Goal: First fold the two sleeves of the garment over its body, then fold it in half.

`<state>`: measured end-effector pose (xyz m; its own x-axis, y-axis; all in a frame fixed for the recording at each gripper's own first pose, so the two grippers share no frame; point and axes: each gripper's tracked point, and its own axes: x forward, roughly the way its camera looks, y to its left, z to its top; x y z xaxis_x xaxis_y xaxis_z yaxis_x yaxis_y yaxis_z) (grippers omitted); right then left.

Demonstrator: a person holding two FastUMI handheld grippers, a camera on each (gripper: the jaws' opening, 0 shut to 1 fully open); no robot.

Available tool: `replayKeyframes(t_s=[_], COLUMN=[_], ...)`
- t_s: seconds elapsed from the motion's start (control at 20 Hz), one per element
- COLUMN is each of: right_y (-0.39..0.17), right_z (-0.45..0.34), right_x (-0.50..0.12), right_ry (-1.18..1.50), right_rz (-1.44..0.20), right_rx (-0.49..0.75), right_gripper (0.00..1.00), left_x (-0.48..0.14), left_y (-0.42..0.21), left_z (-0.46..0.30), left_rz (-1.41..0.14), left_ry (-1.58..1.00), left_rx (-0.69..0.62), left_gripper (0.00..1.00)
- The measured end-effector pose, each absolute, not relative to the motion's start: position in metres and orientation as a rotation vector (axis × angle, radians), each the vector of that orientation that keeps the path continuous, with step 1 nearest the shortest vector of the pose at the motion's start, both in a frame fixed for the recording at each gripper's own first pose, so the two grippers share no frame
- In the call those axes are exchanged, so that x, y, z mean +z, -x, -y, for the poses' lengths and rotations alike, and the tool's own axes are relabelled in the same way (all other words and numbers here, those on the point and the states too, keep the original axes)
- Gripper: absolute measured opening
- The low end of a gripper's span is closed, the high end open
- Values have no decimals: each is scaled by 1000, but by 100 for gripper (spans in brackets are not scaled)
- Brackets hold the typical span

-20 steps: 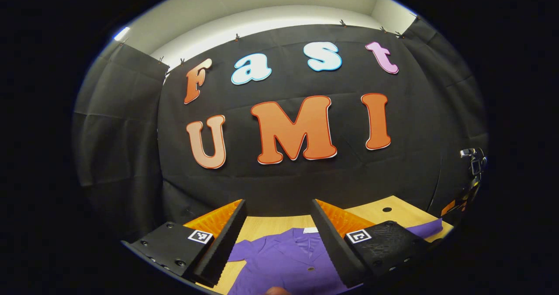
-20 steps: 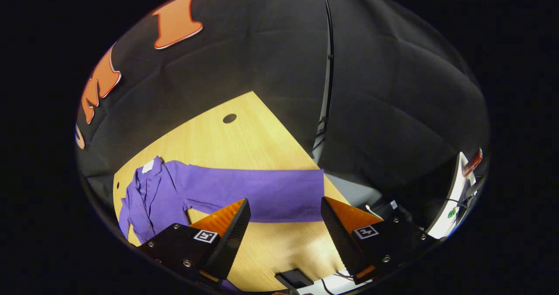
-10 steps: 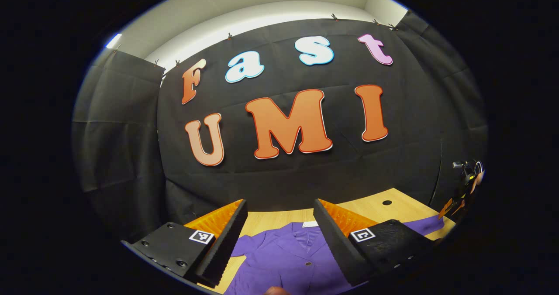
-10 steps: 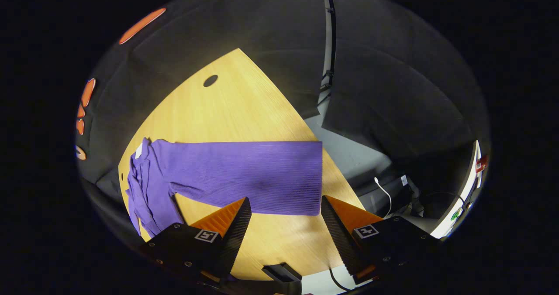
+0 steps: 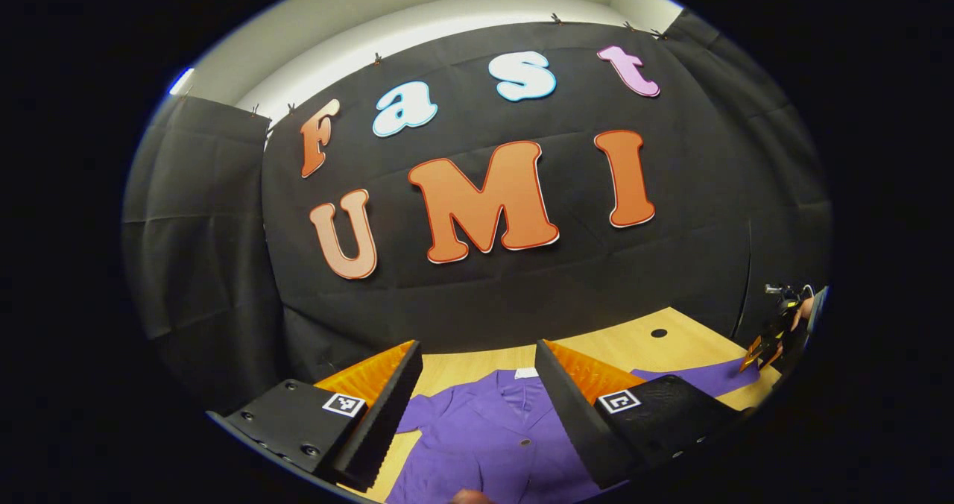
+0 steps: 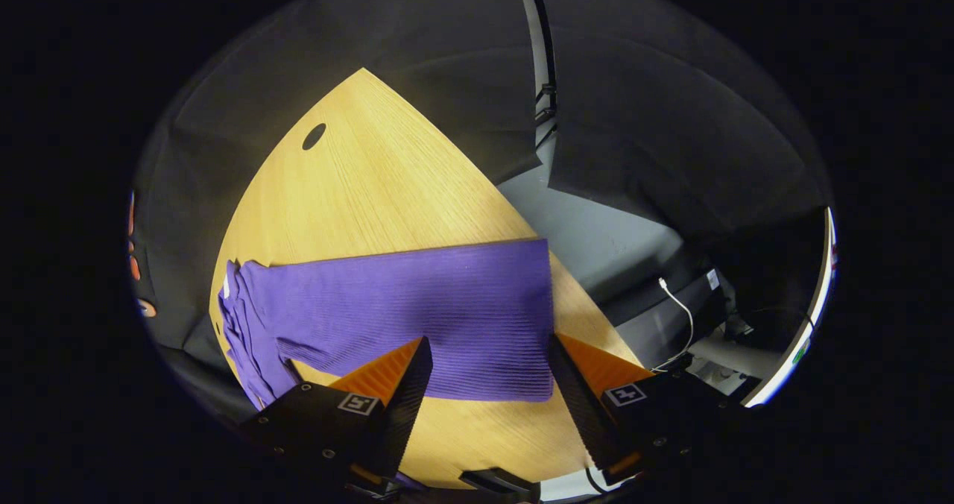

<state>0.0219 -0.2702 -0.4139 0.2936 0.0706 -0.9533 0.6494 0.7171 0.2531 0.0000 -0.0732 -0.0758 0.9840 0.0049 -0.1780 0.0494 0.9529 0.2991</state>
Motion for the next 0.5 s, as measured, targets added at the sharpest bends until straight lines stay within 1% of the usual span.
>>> replayKeyframes(t_s=[0.05, 0.1, 0.3, 0.35, 0.4, 0.45, 0.5], right_y=[-21, -24, -24, -25, -19, -16, -20], right_z=[275, 276, 271, 273, 278, 281, 281], right_x=[-416, -418, -414, -417, -421, -419, -423], right_ry=[-682, -681, -700, -689, -657, -639, -618], right_rz=[-1237, -1235, -1256, -1253, -1275, -1285, -1282], right_rx=[-453, -457, -478, -481, -495, -500, -509], right_gripper=[94, 91, 89, 89, 89, 88, 84], left_x=[-76, -76, -82, -84, -85, -89, -93], left_y=[1, 1, -1, -1, -2, -2, -3], left_z=[73, 73, 72, 72, 71, 71, 71], left_rz=[-179, -179, -195, -198, -201, -210, -220], left_ry=[-314, -317, -320, -320, -316, -313, -313], left_rx=[-23, -21, -18, -17, -16, -18, -18], left_gripper=[98, 100, 100, 98, 98, 97, 98])
